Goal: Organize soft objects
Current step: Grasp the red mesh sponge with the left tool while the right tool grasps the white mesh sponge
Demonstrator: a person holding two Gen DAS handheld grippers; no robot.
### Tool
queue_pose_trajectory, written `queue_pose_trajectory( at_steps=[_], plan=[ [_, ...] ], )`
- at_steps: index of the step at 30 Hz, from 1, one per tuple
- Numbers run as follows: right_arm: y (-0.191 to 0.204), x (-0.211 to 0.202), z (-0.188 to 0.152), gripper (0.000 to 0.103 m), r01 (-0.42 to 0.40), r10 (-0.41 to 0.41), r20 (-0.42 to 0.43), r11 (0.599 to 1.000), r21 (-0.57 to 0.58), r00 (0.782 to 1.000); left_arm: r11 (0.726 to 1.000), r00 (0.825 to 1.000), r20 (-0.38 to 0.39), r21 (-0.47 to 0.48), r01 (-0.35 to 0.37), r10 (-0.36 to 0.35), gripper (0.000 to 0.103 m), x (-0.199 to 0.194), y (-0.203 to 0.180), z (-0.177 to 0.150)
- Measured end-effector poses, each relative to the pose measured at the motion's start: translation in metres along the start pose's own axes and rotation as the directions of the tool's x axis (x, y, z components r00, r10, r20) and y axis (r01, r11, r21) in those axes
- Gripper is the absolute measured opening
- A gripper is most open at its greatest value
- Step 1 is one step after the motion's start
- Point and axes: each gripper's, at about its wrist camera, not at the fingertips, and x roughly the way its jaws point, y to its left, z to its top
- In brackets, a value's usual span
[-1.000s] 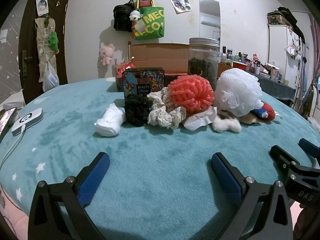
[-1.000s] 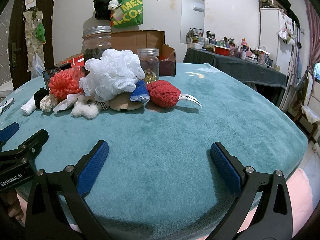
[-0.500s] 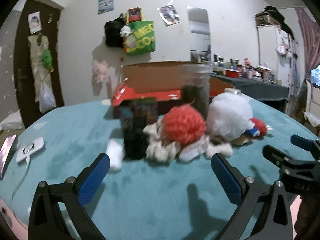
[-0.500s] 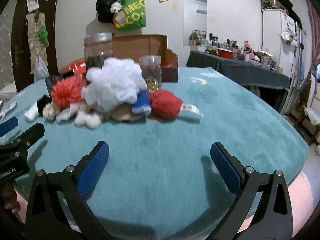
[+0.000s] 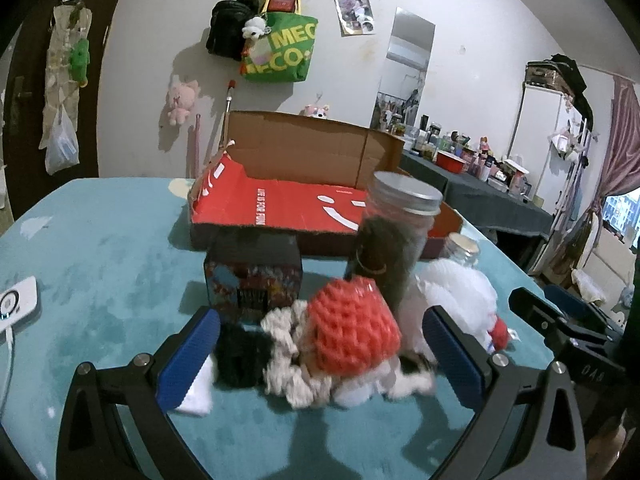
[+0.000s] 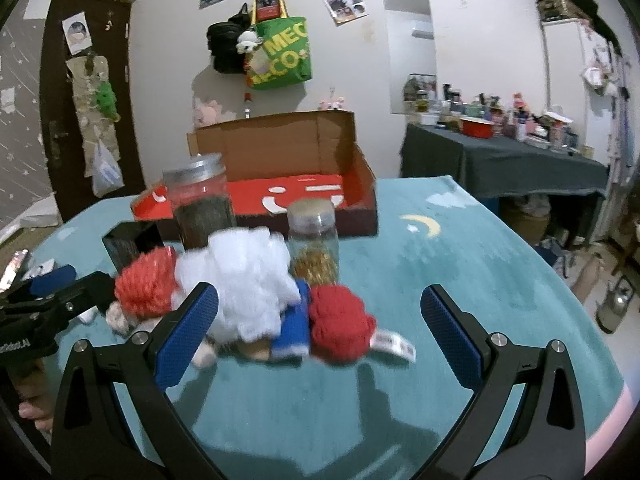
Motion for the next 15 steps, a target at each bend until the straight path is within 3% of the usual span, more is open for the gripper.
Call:
queue_pose_trajectory(
  at_steps=[7, 15],
  plan=[
    [-0.006, 0.029, 0.022, 0.103, -0.112, 0.113, -0.065, 0.994, 0.014, 0.991, 0.998, 1.000, -0.030, 0.067, 0.007, -0.005, 0.103, 0.011, -0.007, 0.015],
    [-0.004, 0.055, 0.029, 0.103, -0.256, 0.259, -0.137, 0.966, 0.043, 0.956, 0.991, 0.995, -0.098, 0.134, 0.013, 0.001, 0.100, 0.029, -0.011, 0.018]
  ],
)
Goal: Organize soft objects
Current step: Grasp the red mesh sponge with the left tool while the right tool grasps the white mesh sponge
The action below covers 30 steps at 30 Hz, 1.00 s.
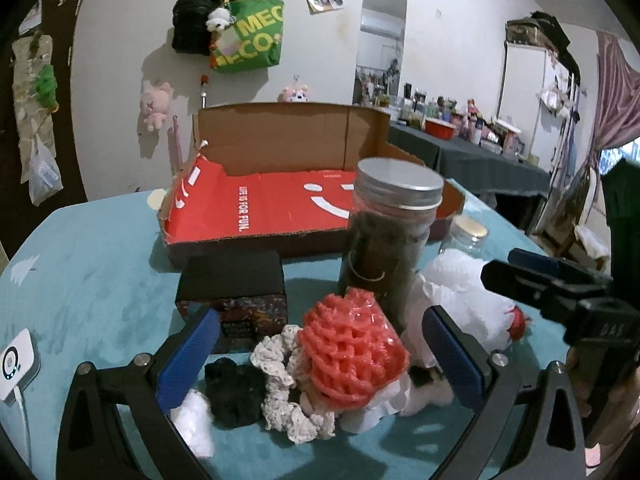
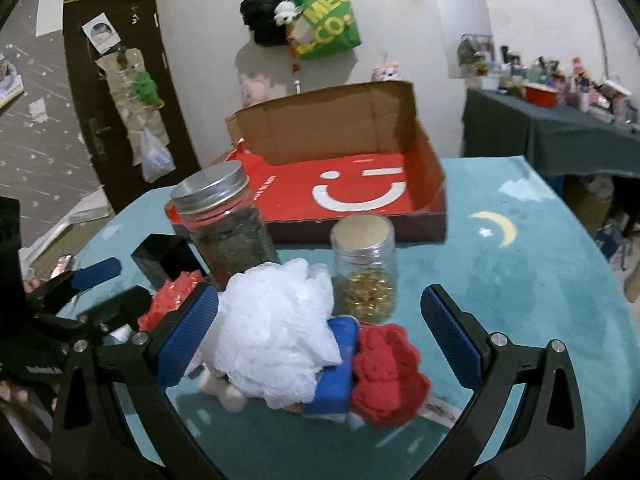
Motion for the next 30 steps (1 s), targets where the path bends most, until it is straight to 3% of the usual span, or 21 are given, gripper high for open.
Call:
queue_pose_trajectory(
  at_steps=[6, 8, 10, 11, 13, 15, 20, 24, 30],
  plan=[
    [-0.005, 0.017, 0.000, 0.103, -0.081, 0.083, -0.069, 0.996, 0.034, 0.994, 0.999, 0.998, -0.058, 0.029, 0.020, -0.018, 0.088, 0.012, -0.002, -0.008],
    [-0.005, 0.022, -0.004, 0.103, -0.106, 0.110, -0.094, 0.993, 0.049, 0.989, 0.999, 0.996, -0.073, 0.025, 0.047, -0.045, 0.077, 0.014, -0.001, -0.011],
    [-0.004, 0.026, -0.007, 0.095, -0.119, 0.124, -0.113, 0.991, 0.054, 0.986, 0.995, 0.991, -0.095, 0.016, 0.095, -0.093, 0.059, 0.016, -0.001, -0.012],
    [-0.003, 0.029, -0.009, 0.086, -0.137, 0.143, -0.129, 0.989, 0.060, 0.981, 0.994, 0.989, -0.098, 0.009, 0.111, -0.109, 0.057, 0.016, 0.000, -0.012],
    [-0.004, 0.032, -0.011, 0.066, -0.200, 0.213, -0.157, 0.976, 0.091, 0.964, 0.990, 0.985, -0.096, 0.003, 0.144, -0.143, 0.042, 0.014, 0.000, -0.012],
    [-0.002, 0.031, -0.013, 0.053, -0.242, 0.259, -0.162, 0.963, 0.115, 0.952, 0.988, 0.983, -0.098, 0.006, 0.154, -0.152, 0.039, 0.013, -0.002, -0.012],
    [0.013, 0.011, -0.015, 0.039, -0.186, 0.190, -0.100, 0.981, 0.045, 0.977, 0.985, 0.982, -0.087, 0.025, 0.172, -0.169, 0.035, 0.004, -0.007, -0.011],
    [0.027, -0.003, -0.017, 0.036, -0.106, 0.106, -0.034, 0.994, -0.022, 0.994, 0.985, 0.984, -0.065, 0.037, 0.171, -0.169, 0.034, -0.005, -0.007, -0.007],
    [0.029, -0.019, -0.012, 0.036, -0.085, 0.086, 0.026, 0.996, -0.024, 0.996, 0.984, 0.986, -0.030, 0.059, 0.166, -0.164, 0.034, -0.015, -0.008, 0.001]
  ],
)
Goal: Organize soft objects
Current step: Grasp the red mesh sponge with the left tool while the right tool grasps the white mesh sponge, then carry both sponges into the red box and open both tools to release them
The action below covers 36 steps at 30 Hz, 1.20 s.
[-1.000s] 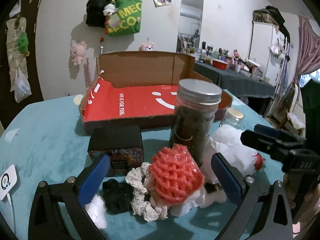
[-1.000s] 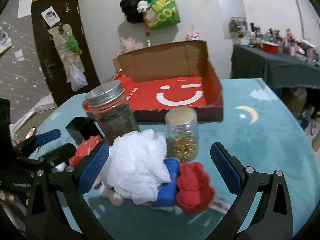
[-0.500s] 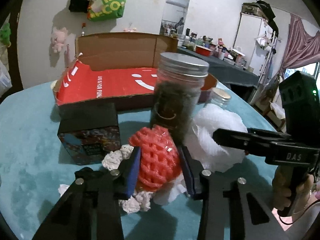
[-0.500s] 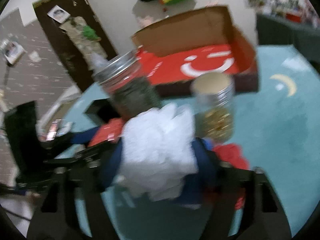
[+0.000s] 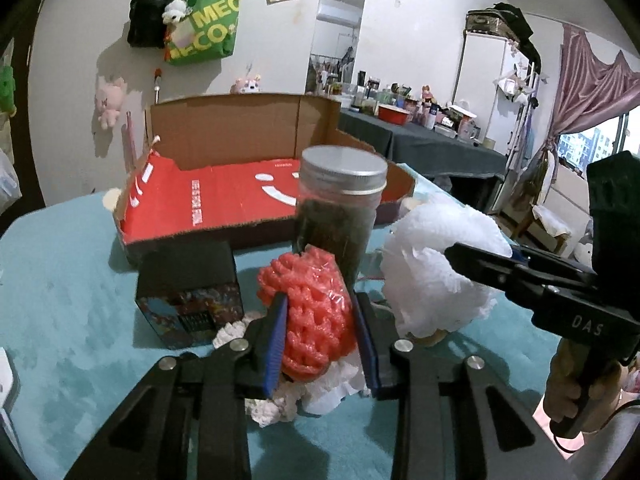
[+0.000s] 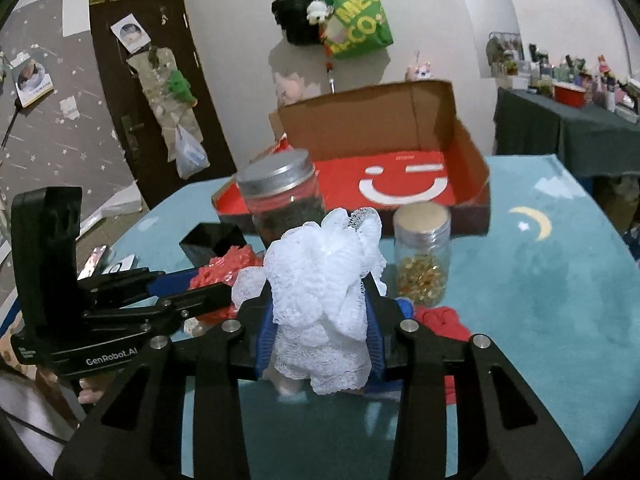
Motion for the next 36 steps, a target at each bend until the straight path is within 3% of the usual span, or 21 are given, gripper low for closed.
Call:
queue_pose_trajectory(
  at_steps=[11, 18, 24, 32, 36],
  plan=[
    [0.001, -0.015, 0.015, 0.036, 0.036, -0.035, 0.051, 0.999, -0.024, 0.998, 1.000, 0.999, 0.049, -0.002, -0.009, 0.009, 0.034, -0.020, 0.006, 0.015],
    [-0.002, -0.029, 0.036, 0.036, 0.046, -0.041, 0.109, 0.998, -0.044, 0.993, 1.000, 0.997, 0.076, 0.031, -0.002, -0.001, 0.034, -0.033, 0.011, 0.038],
    [-0.001, -0.031, 0.061, 0.036, 0.061, -0.048, 0.146, 0.994, -0.087, 0.988, 0.995, 0.995, 0.098, 0.095, -0.040, 0.030, 0.034, -0.033, 0.017, 0.064],
    [-0.008, -0.009, 0.114, 0.036, 0.017, -0.002, 0.105, 0.990, -0.138, 0.994, 0.983, 0.999, 0.039, 0.181, -0.013, 0.006, 0.034, -0.006, 0.026, 0.112],
    [-0.012, 0.013, 0.145, 0.036, 0.015, -0.002, 0.072, 0.984, -0.179, 0.997, 0.986, 1.000, -0.022, 0.168, 0.021, -0.017, 0.034, 0.018, 0.038, 0.131]
  ],
)
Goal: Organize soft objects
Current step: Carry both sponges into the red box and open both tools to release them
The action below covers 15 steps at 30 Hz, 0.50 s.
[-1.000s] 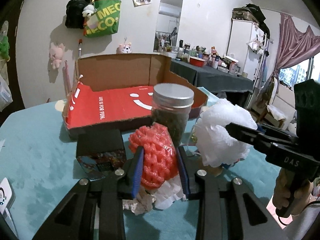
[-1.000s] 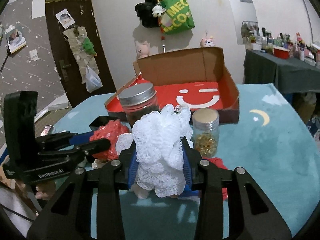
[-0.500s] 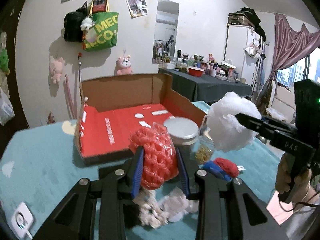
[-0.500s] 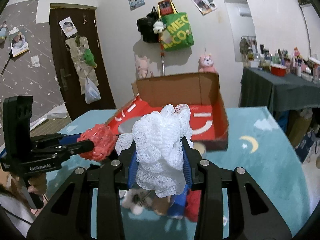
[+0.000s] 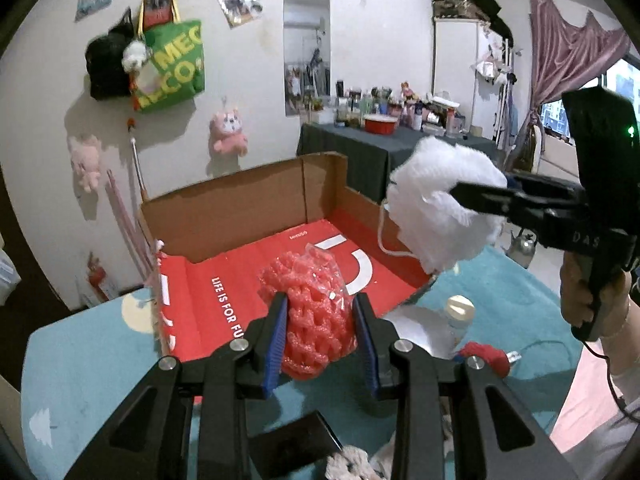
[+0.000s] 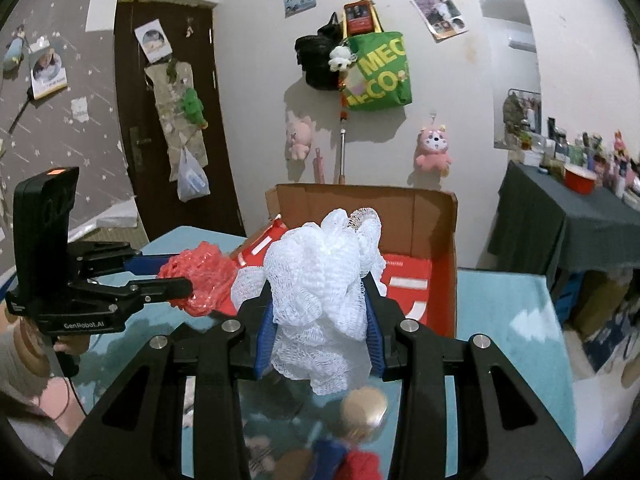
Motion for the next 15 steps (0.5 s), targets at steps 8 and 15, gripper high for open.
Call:
queue_pose_trajectory(
  at_steps=[8, 15],
  plan=[
    [-0.017, 0.070, 0.040, 0.036, -0.016, 0.013, -0.101, 0.999, -0.034, 0.995, 0.998, 0.997, -0.077, -0.050, -0.026, 0.022, 0.034, 0.057, 0.039, 0.032],
    [-0.035, 0.148, 0.055, 0.036, 0.023, -0.031, -0.219, 0.999, -0.041, 0.975, 0.995, 0.991, -0.131, -0.090, -0.050, 0.038, 0.034, 0.110, 0.065, 0.058]
  ],
)
